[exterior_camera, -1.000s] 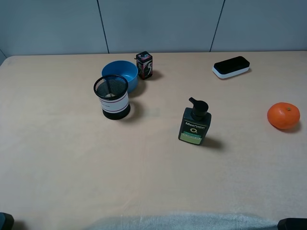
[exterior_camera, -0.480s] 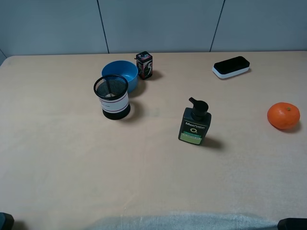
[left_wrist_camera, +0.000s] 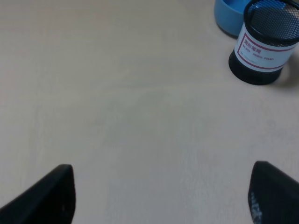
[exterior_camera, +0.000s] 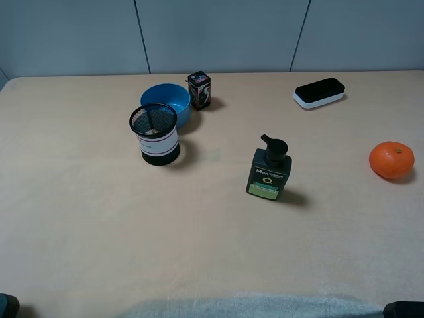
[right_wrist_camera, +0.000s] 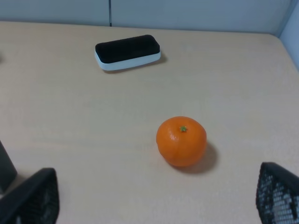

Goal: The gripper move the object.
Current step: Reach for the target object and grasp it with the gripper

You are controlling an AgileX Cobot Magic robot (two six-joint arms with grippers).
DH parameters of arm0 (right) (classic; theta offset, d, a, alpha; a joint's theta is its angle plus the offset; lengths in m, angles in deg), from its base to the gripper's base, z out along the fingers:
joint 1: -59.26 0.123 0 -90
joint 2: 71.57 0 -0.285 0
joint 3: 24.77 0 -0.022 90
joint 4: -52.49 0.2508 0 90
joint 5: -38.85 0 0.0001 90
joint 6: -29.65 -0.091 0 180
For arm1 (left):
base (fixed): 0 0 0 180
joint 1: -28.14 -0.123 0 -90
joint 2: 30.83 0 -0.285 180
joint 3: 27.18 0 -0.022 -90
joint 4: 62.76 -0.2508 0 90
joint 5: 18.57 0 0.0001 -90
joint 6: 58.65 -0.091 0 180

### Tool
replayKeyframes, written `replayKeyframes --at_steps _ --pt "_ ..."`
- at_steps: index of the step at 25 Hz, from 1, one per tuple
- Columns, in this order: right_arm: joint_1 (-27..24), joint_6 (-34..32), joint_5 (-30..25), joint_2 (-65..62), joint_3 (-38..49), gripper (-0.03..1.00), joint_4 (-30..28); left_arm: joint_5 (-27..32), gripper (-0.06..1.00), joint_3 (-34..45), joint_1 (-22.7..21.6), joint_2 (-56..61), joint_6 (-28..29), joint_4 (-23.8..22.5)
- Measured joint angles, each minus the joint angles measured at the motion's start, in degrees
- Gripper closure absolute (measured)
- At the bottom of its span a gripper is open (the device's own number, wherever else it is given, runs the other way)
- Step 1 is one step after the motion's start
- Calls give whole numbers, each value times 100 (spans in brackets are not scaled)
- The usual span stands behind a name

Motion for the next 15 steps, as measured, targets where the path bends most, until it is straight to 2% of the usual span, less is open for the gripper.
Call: replayKeyframes --at_steps 15 --pt "0 0 0 0 0 33 0 0 19 0 0 0 0 0"
